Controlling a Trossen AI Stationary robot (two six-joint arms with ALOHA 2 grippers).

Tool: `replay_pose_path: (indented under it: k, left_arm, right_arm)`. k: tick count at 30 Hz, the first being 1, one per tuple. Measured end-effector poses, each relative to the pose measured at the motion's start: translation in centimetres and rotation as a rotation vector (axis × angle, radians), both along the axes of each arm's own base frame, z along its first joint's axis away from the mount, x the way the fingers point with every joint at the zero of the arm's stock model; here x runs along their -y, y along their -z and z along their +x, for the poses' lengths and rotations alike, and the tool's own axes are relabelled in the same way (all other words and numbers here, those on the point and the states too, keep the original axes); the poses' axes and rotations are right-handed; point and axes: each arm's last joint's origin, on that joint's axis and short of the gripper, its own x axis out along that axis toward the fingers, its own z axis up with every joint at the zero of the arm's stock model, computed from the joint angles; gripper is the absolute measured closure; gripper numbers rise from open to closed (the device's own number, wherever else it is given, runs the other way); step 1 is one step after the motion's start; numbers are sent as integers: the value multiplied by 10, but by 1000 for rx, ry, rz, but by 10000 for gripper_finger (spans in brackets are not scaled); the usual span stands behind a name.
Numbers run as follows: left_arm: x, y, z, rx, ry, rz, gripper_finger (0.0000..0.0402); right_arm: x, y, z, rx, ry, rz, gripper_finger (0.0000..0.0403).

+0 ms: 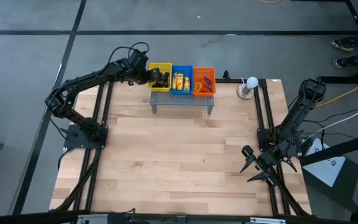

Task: Pick & Place Office Desk Supplies
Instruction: Put the yellow basket onto the shelf, then return to Home Position

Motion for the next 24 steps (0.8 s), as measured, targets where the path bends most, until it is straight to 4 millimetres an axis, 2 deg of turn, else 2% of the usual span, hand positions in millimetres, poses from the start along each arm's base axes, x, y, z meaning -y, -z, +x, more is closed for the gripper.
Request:
replay_pose_path:
  k: [11, 24]
  left_arm:
    - [-1, -6, 3, 73, 23, 17, 208]
    - [1, -3, 0, 29, 22, 3, 198]
  right_arm:
    - [0, 0, 0, -1, 0, 0, 206]
    - [0, 0, 0, -3, -1, 2, 206]
